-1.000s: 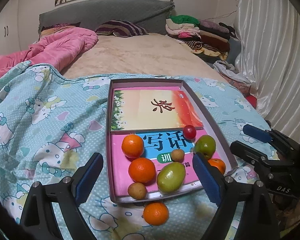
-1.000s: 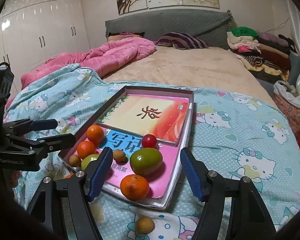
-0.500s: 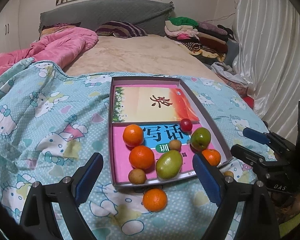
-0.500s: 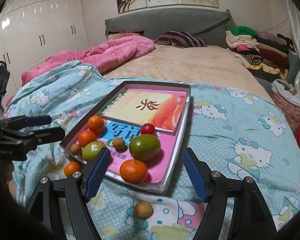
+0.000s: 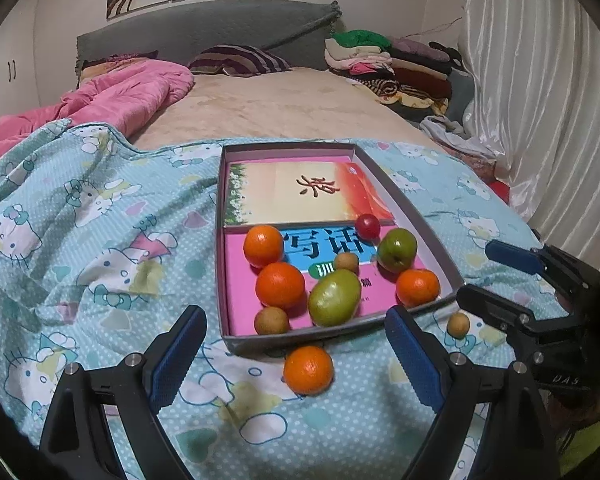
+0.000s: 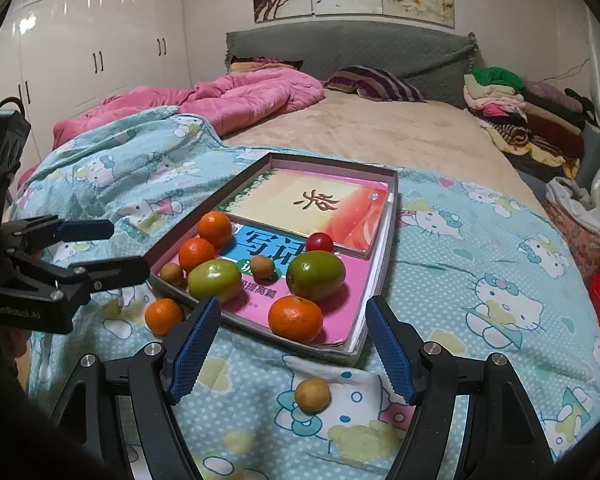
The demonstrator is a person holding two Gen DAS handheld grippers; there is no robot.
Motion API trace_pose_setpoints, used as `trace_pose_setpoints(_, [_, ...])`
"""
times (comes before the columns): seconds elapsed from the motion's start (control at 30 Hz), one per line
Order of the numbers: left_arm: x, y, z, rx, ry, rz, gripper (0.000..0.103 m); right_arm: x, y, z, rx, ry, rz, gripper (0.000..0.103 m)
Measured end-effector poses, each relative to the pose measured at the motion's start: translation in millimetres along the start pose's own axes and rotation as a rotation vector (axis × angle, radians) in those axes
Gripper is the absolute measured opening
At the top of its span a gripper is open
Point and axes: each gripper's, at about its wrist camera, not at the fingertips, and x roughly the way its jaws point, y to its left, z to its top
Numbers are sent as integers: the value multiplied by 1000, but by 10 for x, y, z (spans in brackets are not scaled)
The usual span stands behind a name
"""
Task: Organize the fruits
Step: 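Withdraw both open tools back out of the box, then lower the right tool to the brown fruit while the left tool lowers to the orange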
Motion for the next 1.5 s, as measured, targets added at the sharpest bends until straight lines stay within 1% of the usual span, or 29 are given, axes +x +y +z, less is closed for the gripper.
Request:
trace_pose_setpoints(0.43, [70, -55, -192, 3, 36, -22, 91, -18, 19, -35, 22, -4, 7, 76])
trace_pose_setpoints(0.77, [155, -37, -351, 8, 70, -24, 91, 73, 80, -158, 30, 33, 15, 76])
trace_pose_setpoints(0.93, [181, -36, -382, 9, 77, -29, 91, 56, 32, -238, 61, 41, 13, 76])
trace_pose_setpoints(1.1, [228, -29, -413, -2, 84, -33, 91, 29, -52, -389, 96, 63, 13, 76])
trace_pose_setpoints(1.27, [253, 11, -436, -25, 94, -43, 91, 17, -111, -433, 121, 63, 21, 76])
trace_pose_setpoints(1.33, [265, 31, -442, -38, 100, -54, 91, 38, -107, -458, 120, 72, 24, 76])
trace_pose_setpoints(1.4, [267, 30, -450, -34, 97, -47, 91, 69, -92, -473, 114, 85, 19, 76])
trace_pose_setpoints(1.43, [272, 35, -450, -34, 97, -48, 91, 91, -81, -480, 109, 92, 14, 76])
trace_pose_setpoints(1.5, [287, 50, -455, -42, 102, -54, 91, 114, -77, -491, 106, 98, 6, 69])
